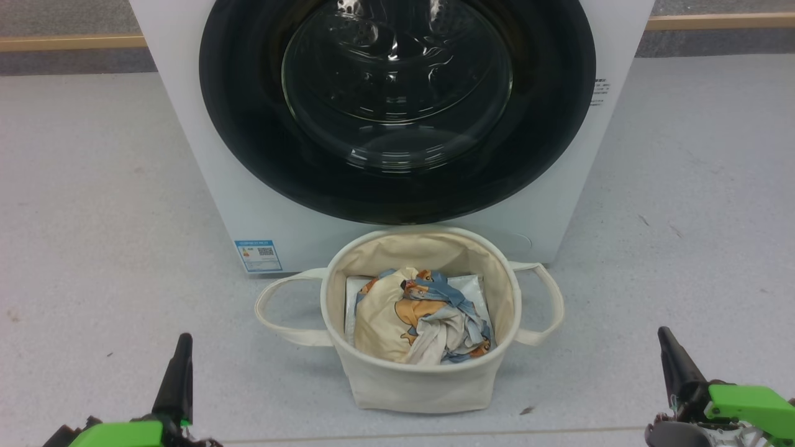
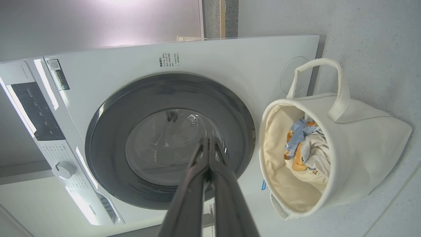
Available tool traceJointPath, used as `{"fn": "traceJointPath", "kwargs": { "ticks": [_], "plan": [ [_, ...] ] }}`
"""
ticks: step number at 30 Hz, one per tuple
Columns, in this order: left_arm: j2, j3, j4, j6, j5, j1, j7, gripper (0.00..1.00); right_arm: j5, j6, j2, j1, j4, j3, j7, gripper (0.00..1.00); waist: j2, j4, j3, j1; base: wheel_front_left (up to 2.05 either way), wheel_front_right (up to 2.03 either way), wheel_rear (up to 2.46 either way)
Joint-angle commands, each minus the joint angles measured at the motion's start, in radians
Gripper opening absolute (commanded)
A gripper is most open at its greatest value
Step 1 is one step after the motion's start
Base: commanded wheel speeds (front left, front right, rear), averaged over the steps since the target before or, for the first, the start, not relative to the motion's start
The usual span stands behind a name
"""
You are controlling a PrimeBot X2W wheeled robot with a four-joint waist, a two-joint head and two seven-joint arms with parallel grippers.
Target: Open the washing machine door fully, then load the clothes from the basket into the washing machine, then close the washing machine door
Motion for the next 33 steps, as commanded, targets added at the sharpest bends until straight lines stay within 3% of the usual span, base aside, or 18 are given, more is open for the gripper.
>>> {"fn": "traceJointPath", "kwargs": {
  "ticks": [1,19,20,21,22,23,30,33],
  "plan": [
    [0.007,0.033,-0.027,-0.007,0.003,-0.044,0.008,0.0,-0.003,0.0,-0.005,-0.048,-0.032,0.025,0.007,0.0,0.0,0.0,0.0,0.0,0.0,0.0,0.0],
    [0.007,0.033,-0.027,-0.007,0.003,-0.044,0.008,0.0,-0.003,0.0,-0.005,-0.048,-0.032,0.025,0.007,0.0,0.0,0.0,0.0,0.0,0.0,0.0,0.0],
    [0.0,0.0,0.001,0.0,0.0,0.0,0.0,1.0,0.0,0.0,0.0,0.0,0.002,0.0,0.0,1.0,0.0,0.0,0.0,0.0,0.0,0.0,0.0],
    [0.0,-0.001,0.011,0.001,0.0,0.001,-0.001,1.0,0.0,0.0,0.001,0.002,0.01,0.0,-0.001,1.0,0.0,0.0,0.0,0.0,0.0,0.0,0.0],
    [-0.002,-0.002,0.023,0.001,0.0,0.005,-0.002,0.0,-0.001,0.0,0.002,0.006,0.022,0.001,-0.002,0.0,0.0,0.0,0.0,0.0,0.0,0.0,0.0],
    [-0.003,-0.003,0.036,0.001,0.0,0.011,-0.003,1.0,-0.001,0.0,0.004,0.013,0.036,0.001,-0.002,1.0,0.0,0.0,0.0,0.0,0.0,0.0,0.0],
    [-0.003,-0.005,0.029,0.0,0.002,0.008,-0.02,1.0,-0.016,0.0,0.004,0.01,0.024,0.006,-0.02,1.0,0.0,0.003,-0.001,0.0022,0.0,0.0,0.0],
    [-0.003,-0.005,0.025,0.0,0.004,0.007,-0.029,1.0,-0.023,0.0,0.003,0.009,0.015,0.004,-0.029,1.0,0.0,0.005,0.001,0.0008,0.0,0.0,0.0]
  ]
}}
